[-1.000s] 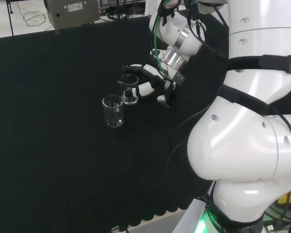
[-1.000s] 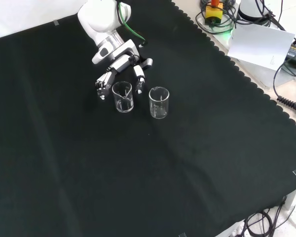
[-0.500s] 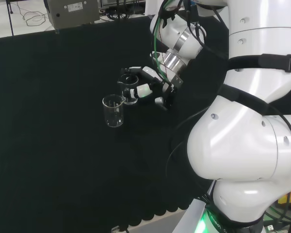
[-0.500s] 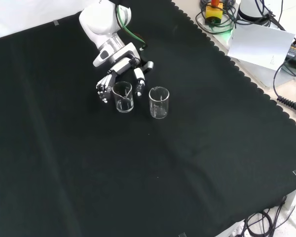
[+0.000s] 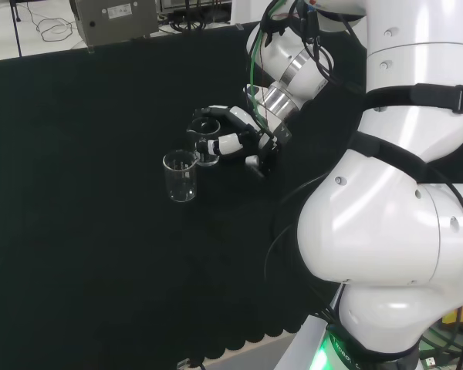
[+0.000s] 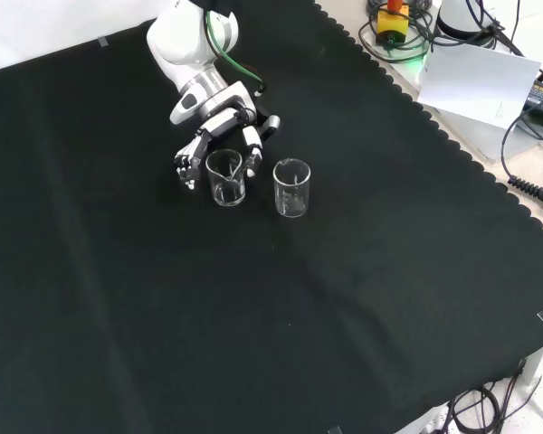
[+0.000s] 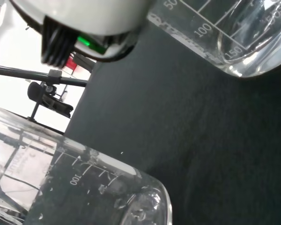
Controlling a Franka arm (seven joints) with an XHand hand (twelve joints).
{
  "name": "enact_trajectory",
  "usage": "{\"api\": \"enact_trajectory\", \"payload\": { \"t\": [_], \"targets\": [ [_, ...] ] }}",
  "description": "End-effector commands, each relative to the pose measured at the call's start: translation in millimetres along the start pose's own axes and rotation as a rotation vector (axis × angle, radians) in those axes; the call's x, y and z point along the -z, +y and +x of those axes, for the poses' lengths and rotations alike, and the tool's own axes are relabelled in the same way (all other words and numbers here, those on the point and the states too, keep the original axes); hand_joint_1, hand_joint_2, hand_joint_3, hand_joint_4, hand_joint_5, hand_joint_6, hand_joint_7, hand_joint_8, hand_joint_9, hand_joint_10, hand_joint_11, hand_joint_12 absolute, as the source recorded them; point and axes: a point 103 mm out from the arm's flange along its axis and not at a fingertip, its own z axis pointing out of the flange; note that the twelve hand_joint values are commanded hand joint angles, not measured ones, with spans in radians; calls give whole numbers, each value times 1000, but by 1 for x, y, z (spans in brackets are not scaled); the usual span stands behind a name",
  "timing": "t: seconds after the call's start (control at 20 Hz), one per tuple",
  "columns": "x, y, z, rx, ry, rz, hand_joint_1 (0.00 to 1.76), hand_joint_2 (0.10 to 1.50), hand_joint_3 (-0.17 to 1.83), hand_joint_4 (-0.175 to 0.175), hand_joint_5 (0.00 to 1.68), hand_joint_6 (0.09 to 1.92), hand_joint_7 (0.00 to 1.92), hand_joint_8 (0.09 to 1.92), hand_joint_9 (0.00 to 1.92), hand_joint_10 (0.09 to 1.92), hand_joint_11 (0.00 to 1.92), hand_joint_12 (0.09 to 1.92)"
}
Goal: Pick up the beaker on the right.
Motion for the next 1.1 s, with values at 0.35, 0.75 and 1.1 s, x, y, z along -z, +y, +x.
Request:
{"api": "enact_trajectory", "payload": {
  "t": [0.35,0.75,1.1],
  "targets": [
    [-17,7,5,-22,11,-31,1058,486,678,-44,446,981,369,727,551,579,99,1380],
    [-6,5,-2,-43,58,-71,1212,523,771,-29,602,1067,535,723,750,555,274,1332],
    [11,2,2,-120,9,-222,1415,649,699,-148,1040,978,1149,867,1337,673,982,931]
  ]
}}
